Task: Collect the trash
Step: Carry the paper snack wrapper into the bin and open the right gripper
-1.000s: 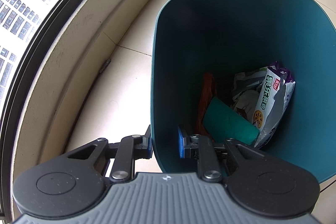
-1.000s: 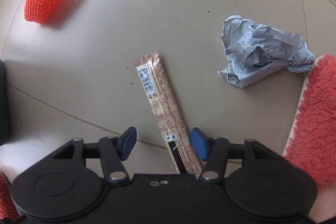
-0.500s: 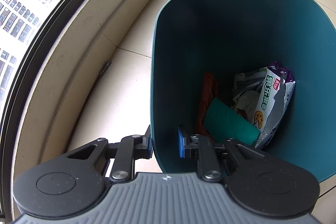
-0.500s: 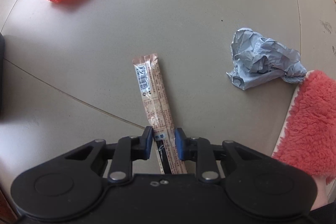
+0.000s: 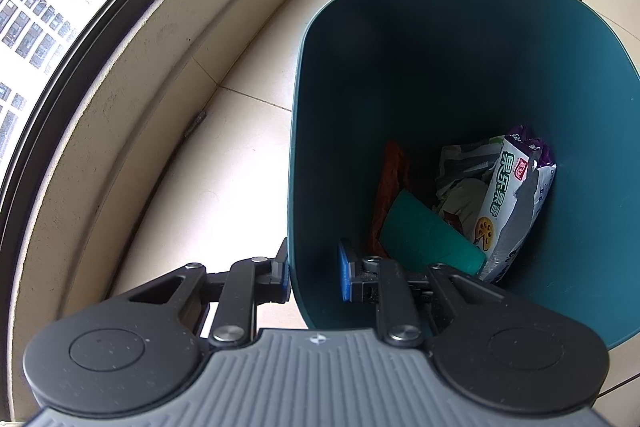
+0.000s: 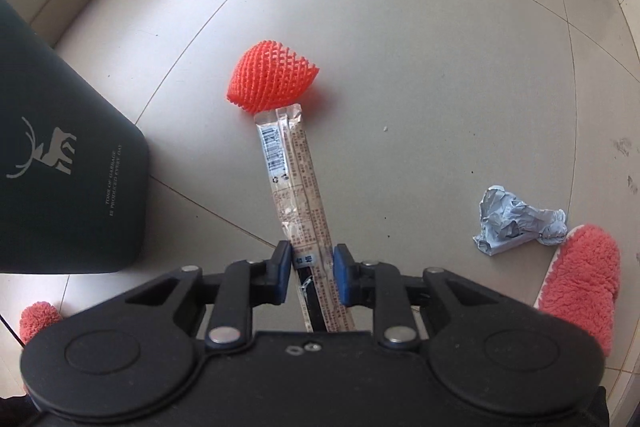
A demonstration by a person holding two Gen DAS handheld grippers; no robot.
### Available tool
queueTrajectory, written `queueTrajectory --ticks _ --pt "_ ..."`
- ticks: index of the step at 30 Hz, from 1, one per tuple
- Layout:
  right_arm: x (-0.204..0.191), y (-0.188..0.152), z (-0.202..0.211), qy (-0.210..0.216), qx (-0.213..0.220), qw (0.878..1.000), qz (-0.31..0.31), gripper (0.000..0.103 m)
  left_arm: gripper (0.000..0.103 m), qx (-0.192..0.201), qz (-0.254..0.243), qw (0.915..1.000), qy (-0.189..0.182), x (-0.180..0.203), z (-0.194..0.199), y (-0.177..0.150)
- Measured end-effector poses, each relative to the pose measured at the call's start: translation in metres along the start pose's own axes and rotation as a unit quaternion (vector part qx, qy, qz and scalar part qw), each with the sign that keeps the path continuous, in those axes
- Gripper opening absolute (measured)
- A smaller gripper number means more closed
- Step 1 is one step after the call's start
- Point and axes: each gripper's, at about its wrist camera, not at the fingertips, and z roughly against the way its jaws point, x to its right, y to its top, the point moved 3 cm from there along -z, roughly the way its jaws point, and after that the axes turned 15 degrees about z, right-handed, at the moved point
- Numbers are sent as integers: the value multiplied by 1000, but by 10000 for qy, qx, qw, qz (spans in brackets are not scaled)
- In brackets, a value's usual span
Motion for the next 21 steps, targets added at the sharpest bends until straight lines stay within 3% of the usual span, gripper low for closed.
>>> queueTrajectory --ticks 6,13,17,21 --pt "-46 44 76 454 681 9957 443 22 20 -44 35 9999 -83 0 3 -1" --pt "-109 95 140 1047 1375 9789 1094 22 20 -135 -120 9994 -279 6 7 -6" --pt "-146 115 138 1171 1358 9722 1506 22 20 -264 -106 9986 -455 5 7 -6" --pt "-179 127 109 1132 1107 9721 1731 22 20 -252 -120 9984 -485 3 7 -7"
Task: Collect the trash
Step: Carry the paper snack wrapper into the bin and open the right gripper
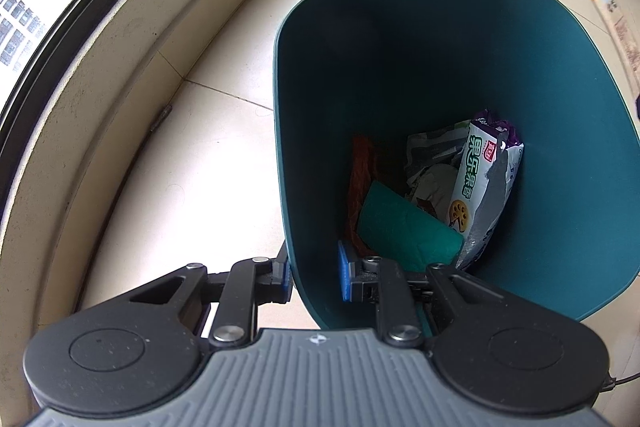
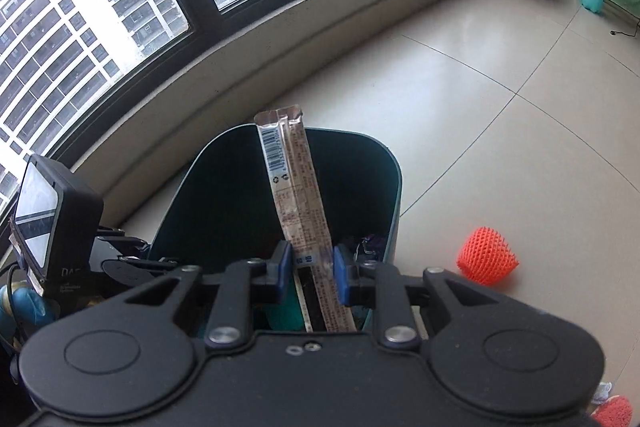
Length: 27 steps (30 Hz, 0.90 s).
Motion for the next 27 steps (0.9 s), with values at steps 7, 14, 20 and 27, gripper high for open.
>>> queueTrajectory --ticks 7,14,20,27 --pt "-20 1 -68 -78 -618 9981 7 21 20 8 -12 10000 -25 -1 -1 -1" --pt "-24 -12 -113 -282 -1158 9928 107 21 20 -12 12 10000 -82 -4 0 0" --pt "-27 -15 -128 -386 -1333 9903 56 22 20 -31 32 9999 -110 -8 -1 3" --pt "-27 -10 -112 -178 -1118 9936 -19 30 20 -19 20 9999 -96 -7 0 2"
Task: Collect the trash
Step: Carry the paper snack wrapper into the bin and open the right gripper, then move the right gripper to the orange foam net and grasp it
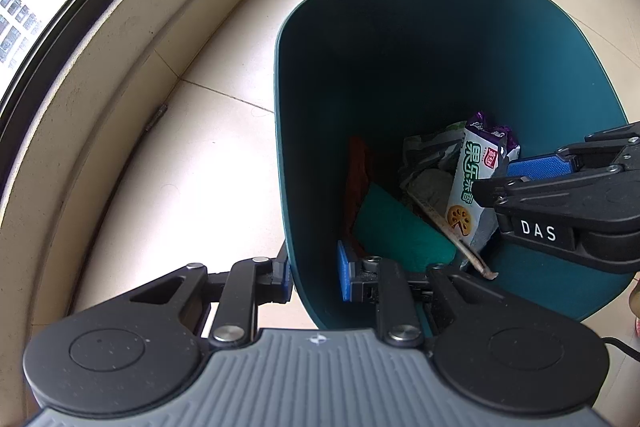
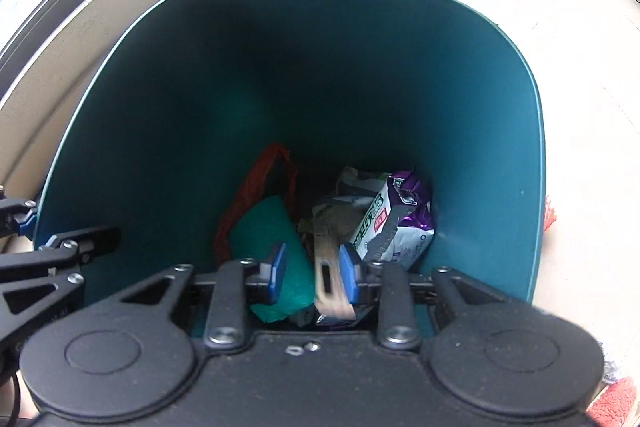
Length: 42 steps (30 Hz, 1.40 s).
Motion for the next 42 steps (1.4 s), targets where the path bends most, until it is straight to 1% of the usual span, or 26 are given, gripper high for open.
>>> queueTrajectory --ticks 6,7,10,13,16,18,21,25,27,32,33,34,37,39,42 --pt "2 -11 46 366 442 9983 37 41 20 22 -15 10000 26 2 1 -1" --pt "4 -14 53 415 496 9979 18 45 20 24 -17 10000 34 3 1 -1" --pt "13 -22 78 513 723 9960 -52 49 20 26 -16 10000 45 4 1 -2" --pt "27 -28 101 490 928 9944 -147 52 20 29 -19 10000 58 5 2 -2" --pt "45 -33 119 280 1069 9936 -251 55 20 30 -16 10000 72 5 1 -2" --pt "60 -38 124 138 1110 9931 -363 57 20 32 -17 10000 84 6 1 -2" --pt "90 -45 119 -36 1096 9917 -668 58 20 41 -28 9999 104 6 1 -3" --pt "122 -53 117 -274 1061 9891 -984 64 20 54 -37 9999 114 7 1 -3" --pt "140 -57 112 -373 1021 9875 -1145 65 20 69 -32 9999 102 7 2 -3" --pt "173 -64 93 -496 939 9818 -1575 74 20 74 -22 9999 97 6 3 -4" --pt "181 -66 89 -499 936 9805 -1655 79 20 68 -21 9999 97 6 2 -4" --pt "186 -67 83 -500 917 9797 -1712 84 20 56 -16 9999 89 6 2 -4" --pt "200 -70 60 -493 847 9782 -1830 92 20 38 -2 10000 71 6 2 -3" --pt "211 -67 41 -503 771 9770 -1922 96 20 25 -1 10000 84 6 1 -2" --pt "226 -70 11 -557 612 9748 -2073 97 20 34 -43 9999 146 7 0 -2"
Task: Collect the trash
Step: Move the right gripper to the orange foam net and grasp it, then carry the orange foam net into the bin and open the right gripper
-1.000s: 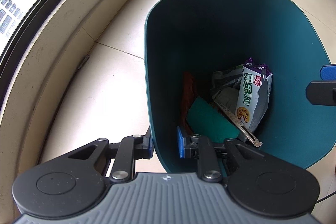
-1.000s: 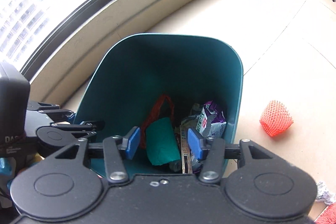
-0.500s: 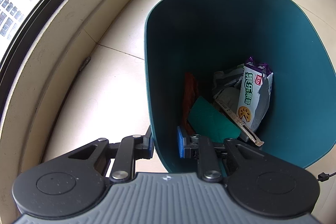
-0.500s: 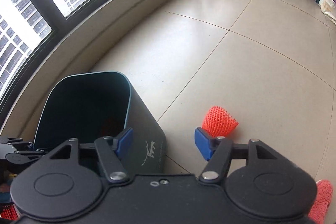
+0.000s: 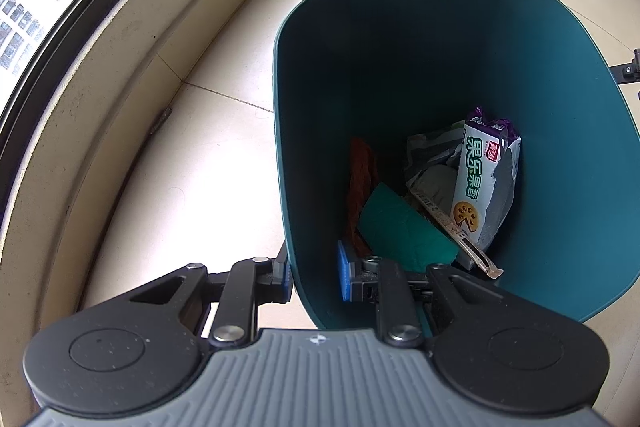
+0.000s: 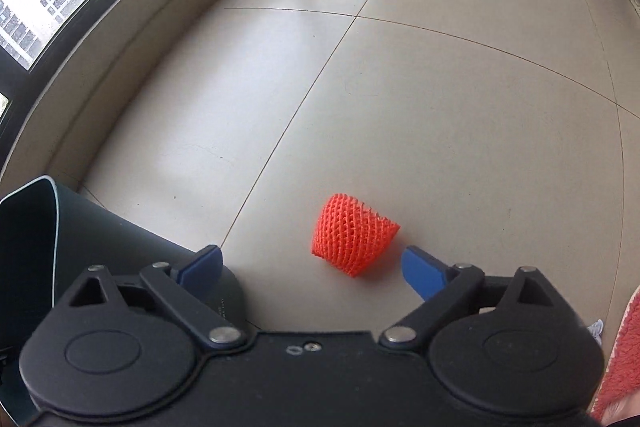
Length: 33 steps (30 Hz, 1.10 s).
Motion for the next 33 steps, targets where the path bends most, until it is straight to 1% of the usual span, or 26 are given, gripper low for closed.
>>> queueTrajectory --ticks 4,7,9,14,17,19,20,22,23,24,25,26,28,30,33 --pt "23 -11 -50 -52 -345 9990 -282 97 20 -121 -19 9999 75 3 -7 -1" --pt "32 -16 -88 -57 -577 9965 -610 97 20 -186 -24 9998 112 5 -11 -1" --pt "32 -17 -109 -50 -669 9954 -690 97 20 -214 -54 9997 138 6 -13 -1" --pt "32 -17 -145 -154 -815 9935 -778 97 20 -203 -127 9993 295 9 -16 1" --pt "37 -19 -159 -109 -872 9908 -1031 94 20 -316 -18 9990 308 8 -20 3" --pt "39 -24 -164 -18 -880 9886 -1218 82 20 -306 -2 9989 352 9 -21 4" --pt "39 -26 -166 -5 -902 9874 -1299 79 20 -292 -12 9989 370 10 -22 4" --pt "39 -31 -168 13 -892 9878 -1273 64 20 -285 -35 9989 364 12 -22 4" --pt "39 -32 -166 3 -876 9886 -1226 61 20 -272 -57 9988 401 13 -22 4" --pt "39 -33 -163 -15 -846 9897 -1156 50 20 -270 -64 9987 420 13 -22 3" --pt "39 -33 -160 -32 -818 9904 -1116 37 20 -283 -48 9987 418 13 -23 3" --pt "40 -34 -155 -52 -777 9909 -1096 31 20 -291 -33 9987 413 13 -23 3" --pt "43 -34 -145 -32 -704 9916 -1086 17 20 -287 -17 9988 406 13 -23 3" --pt "43 -33 -130 -6 -598 9923 -1085 12 20 -280 -37 9987 413 13 -23 3" --pt "35 -31 -102 156 -416 9950 -897 10 20 -280 -38 9988 410 12 -22 4"
